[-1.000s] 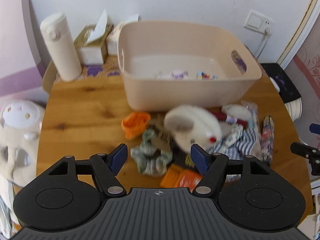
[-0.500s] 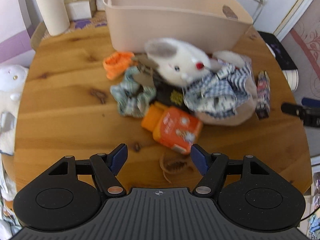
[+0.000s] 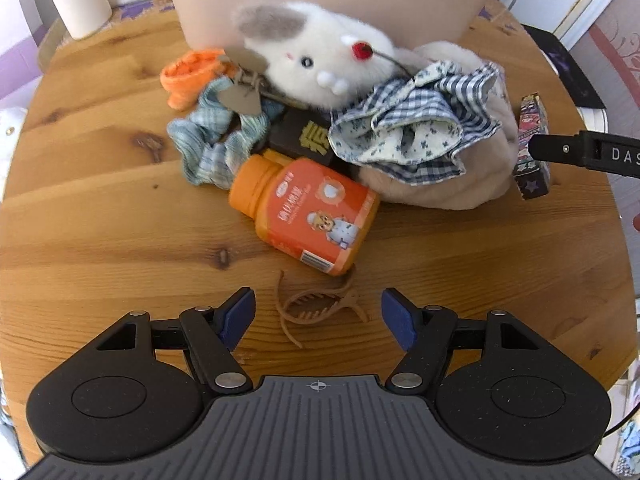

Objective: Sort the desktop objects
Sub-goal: 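Grasp the long printed snack box with the right tool while the left tool grasps the brown claw clip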

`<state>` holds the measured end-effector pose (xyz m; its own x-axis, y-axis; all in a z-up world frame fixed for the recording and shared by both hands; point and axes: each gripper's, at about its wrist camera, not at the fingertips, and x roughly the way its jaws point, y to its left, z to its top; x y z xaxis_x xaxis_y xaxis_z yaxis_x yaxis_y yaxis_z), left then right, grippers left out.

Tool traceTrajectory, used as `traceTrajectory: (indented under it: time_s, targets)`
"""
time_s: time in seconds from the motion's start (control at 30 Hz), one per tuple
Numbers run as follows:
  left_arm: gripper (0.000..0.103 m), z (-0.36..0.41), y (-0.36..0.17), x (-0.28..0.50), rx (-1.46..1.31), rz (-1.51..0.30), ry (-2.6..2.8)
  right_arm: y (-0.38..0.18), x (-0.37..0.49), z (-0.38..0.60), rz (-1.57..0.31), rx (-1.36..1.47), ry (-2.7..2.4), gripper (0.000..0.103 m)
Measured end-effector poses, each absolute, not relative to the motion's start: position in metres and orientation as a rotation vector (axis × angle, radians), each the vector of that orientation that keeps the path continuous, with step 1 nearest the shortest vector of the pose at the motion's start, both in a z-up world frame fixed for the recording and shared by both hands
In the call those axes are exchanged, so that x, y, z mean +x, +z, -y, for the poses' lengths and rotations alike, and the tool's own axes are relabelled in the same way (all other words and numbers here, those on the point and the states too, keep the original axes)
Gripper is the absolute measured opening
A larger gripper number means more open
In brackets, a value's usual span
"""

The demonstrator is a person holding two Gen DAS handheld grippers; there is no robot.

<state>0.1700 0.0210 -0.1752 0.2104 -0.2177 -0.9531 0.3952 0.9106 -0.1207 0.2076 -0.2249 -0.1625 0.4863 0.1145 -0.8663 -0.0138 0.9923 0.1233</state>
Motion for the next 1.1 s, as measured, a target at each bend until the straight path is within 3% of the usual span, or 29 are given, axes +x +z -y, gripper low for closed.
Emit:
traceTrajectory:
  time_s: [0.2,0.4,0.7,0.77,0.83,0.9,0.97,1.0,1.1]
  targets:
    - [0.071,-0.014,-0.187,0.171,0.17,-1.316,-0.401,-0.173,0.211,0.235,-1.08,0.157,0.063,0.103]
    - [0.071,-0.011,-0.188,0.175,0.211,-1.301,-0.402,-0.184,0.214,0.242,-1.111,0.175,0.053,0.087]
    - [0.071,-0.006,-0.188,0.174,0.242,-1.291,-0.379,-0.198,0.211,0.255,-1.135,0.116,-0.017,0.082]
    - [0.066,-0.004,-0.187,0.173,0.25,-1.286,-0.374,-0.198,0.21,0.256,-1.125,0.081,-0.023,0.076]
    - [0.06,0.0,-0.185,0.17,0.266,-1.275,-0.362,-0.197,0.21,0.255,-1.118,0.04,-0.032,0.058]
    - [0.055,0.001,-0.184,0.17,0.267,-1.269,-0.358,-0.196,0.208,0.256,-1.108,0.031,-0.035,0.049]
    - [0.049,0.0,-0.183,0.17,0.262,-1.267,-0.354,-0.195,0.206,0.257,-1.1,0.03,-0.038,0.035]
    - [0.049,0.0,-0.182,0.171,0.26,-1.268,-0.356,-0.194,0.205,0.257,-1.097,0.029,-0.037,0.024]
    - [0.048,0.0,-0.181,0.17,0.271,-1.262,-0.366,-0.193,0.201,0.256,-1.106,0.029,-0.032,0.021]
